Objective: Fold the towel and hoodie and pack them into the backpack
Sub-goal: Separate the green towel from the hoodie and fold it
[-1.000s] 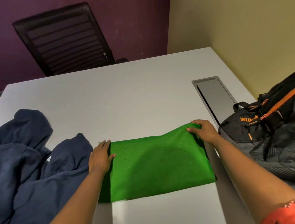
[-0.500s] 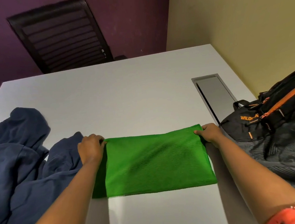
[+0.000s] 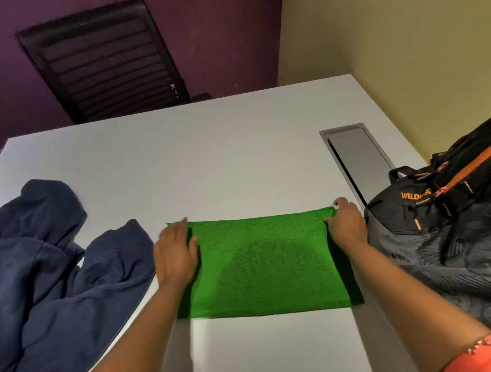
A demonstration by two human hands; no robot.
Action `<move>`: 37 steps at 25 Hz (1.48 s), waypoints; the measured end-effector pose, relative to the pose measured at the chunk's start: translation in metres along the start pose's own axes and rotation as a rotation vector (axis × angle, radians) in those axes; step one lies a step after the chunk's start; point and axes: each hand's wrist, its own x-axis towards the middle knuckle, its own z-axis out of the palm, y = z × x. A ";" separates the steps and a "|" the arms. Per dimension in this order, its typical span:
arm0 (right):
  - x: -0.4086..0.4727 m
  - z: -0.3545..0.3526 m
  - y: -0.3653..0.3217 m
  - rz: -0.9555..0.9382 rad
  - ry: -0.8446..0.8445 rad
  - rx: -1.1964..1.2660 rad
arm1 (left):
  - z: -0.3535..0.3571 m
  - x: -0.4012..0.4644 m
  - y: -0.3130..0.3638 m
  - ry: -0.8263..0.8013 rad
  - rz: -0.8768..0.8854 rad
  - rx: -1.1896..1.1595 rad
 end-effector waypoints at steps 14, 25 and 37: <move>-0.048 0.021 0.013 -0.159 -0.502 -0.328 | 0.012 -0.082 -0.007 -0.599 -0.042 0.181; -0.081 0.002 0.034 0.305 -0.334 -0.100 | 0.005 -0.113 0.001 -0.675 -0.047 0.194; -0.095 -0.020 -0.028 0.193 -0.226 0.394 | -0.004 -0.118 -0.005 -0.565 0.030 -0.065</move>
